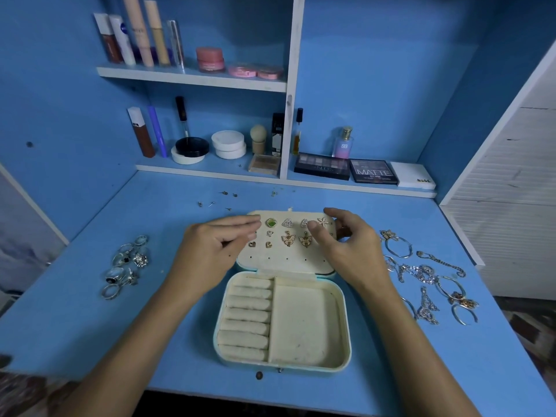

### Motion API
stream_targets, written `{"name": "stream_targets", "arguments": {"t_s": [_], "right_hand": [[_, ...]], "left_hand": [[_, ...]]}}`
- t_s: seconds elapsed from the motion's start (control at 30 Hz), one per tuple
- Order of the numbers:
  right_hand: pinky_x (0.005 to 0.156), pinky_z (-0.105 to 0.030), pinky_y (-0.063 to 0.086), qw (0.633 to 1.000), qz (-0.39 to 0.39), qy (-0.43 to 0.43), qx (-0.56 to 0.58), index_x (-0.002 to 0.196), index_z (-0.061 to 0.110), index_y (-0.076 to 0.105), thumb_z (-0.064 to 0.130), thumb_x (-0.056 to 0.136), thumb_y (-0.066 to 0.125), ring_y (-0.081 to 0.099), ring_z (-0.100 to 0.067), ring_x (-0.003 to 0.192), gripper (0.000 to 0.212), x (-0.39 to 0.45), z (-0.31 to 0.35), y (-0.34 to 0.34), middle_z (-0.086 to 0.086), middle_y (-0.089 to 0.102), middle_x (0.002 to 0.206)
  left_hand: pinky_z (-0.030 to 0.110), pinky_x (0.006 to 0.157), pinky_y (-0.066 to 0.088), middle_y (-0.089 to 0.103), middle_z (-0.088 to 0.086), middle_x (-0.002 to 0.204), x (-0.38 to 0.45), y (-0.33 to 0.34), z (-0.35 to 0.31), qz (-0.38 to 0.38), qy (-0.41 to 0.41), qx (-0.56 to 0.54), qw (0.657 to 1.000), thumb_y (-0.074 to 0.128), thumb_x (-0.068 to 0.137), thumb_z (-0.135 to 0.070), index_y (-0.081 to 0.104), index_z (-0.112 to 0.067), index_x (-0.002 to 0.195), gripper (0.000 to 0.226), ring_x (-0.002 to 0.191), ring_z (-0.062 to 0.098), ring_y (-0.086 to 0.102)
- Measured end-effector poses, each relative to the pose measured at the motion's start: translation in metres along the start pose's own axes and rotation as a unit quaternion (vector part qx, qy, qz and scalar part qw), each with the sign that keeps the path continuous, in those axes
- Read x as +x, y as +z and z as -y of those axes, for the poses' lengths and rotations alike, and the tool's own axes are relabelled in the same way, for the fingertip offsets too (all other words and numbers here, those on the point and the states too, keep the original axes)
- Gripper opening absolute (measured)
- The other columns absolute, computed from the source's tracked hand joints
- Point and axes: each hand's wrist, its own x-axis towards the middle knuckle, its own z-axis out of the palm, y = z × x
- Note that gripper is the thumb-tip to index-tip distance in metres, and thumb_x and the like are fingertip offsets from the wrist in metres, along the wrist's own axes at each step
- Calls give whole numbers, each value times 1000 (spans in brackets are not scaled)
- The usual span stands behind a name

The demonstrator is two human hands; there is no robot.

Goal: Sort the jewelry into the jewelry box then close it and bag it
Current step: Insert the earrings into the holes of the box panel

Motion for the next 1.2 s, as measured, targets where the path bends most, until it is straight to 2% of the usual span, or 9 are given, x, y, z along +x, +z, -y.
{"name": "stream_targets", "arguments": {"t_s": [0.13, 0.23, 0.47, 0.6, 0.67, 0.77, 0.87, 1.07, 1.2], "right_hand": [[82, -26, 52, 1000, -2, -3, 1, 124, 27, 66, 53, 78, 77, 60, -7, 91, 54, 1, 0, 1, 5, 65, 104], [76, -22, 51, 1000, -4, 4, 6, 122, 29, 66, 54, 73, 82, 59, -5, 89, 57, 1, 0, 2, 8, 63, 102], [83, -23, 45, 999, 1, -16, -31, 134, 29, 59, 55, 71, 82, 54, -7, 97, 71, -1, 2, 4, 9, 56, 106], [84, -24, 44, 999, 5, -23, -47, 135, 28, 59, 57, 71, 81, 54, -9, 98, 73, -1, 2, 4, 8, 55, 107], [84, -24, 44, 998, 3, -23, -52, 134, 28, 59, 58, 70, 81, 54, -9, 98, 74, -1, 2, 5, 9, 55, 108], [86, -26, 47, 998, -4, -23, -57, 134, 30, 59, 60, 66, 83, 54, -10, 98, 78, -1, 3, 7, 11, 53, 104], [89, -30, 48, 997, -3, -27, -66, 136, 34, 56, 64, 63, 83, 53, -11, 99, 83, -2, 5, 8, 13, 50, 100], [89, -30, 46, 995, -1, -24, -99, 136, 36, 54, 70, 59, 80, 50, -6, 104, 88, -6, 9, 11, 8, 50, 112], [87, -29, 46, 994, -4, -24, -103, 135, 35, 55, 68, 61, 81, 50, -6, 102, 84, -5, 9, 11, 8, 50, 111]], "left_hand": [[8, 84, 50, 71, -23, 98, -1, 1, -5, -6, 25, 10, 1000, 77, 81, 0, 78, -16, 99, 23, 92, -6, 69], [14, 75, 54, 74, -23, 89, -2, 3, -7, -22, 15, 3, 1000, 81, 78, -5, 80, -21, 90, 20, 83, 0, 71], [25, 70, 59, 75, -13, 84, -5, 9, -13, -32, -40, -36, 998, 82, 76, -1, 77, -20, 78, 19, 72, 10, 71], [39, 71, 58, 75, -18, 91, -7, 12, -13, -12, -90, -57, 994, 79, 78, -2, 71, -18, 74, 18, 74, 34, 69], [45, 70, 57, 74, -19, 90, -7, 12, -15, 5, -101, -56, 993, 77, 81, -4, 71, -20, 76, 18, 76, 38, 66], [46, 75, 58, 75, -14, 86, -6, 10, -20, 14, -124, -79, 989, 78, 81, -5, 72, -19, 78, 15, 77, 37, 67], [41, 82, 59, 75, -10, 85, -5, 7, -22, 23, -136, -106, 985, 82, 77, -6, 73, -20, 75, 17, 80, 23, 71], [26, 82, 58, 75, -8, 89, -3, 3, -24, 31, -88, -96, 991, 87, 69, -7, 78, -24, 78, 21, 83, 11, 72], [19, 83, 56, 74, -12, 94, -3, 5, -24, 48, -74, -83, 993, 83, 75, -2, 79, -21, 86, 22, 88, 7, 72]]}}
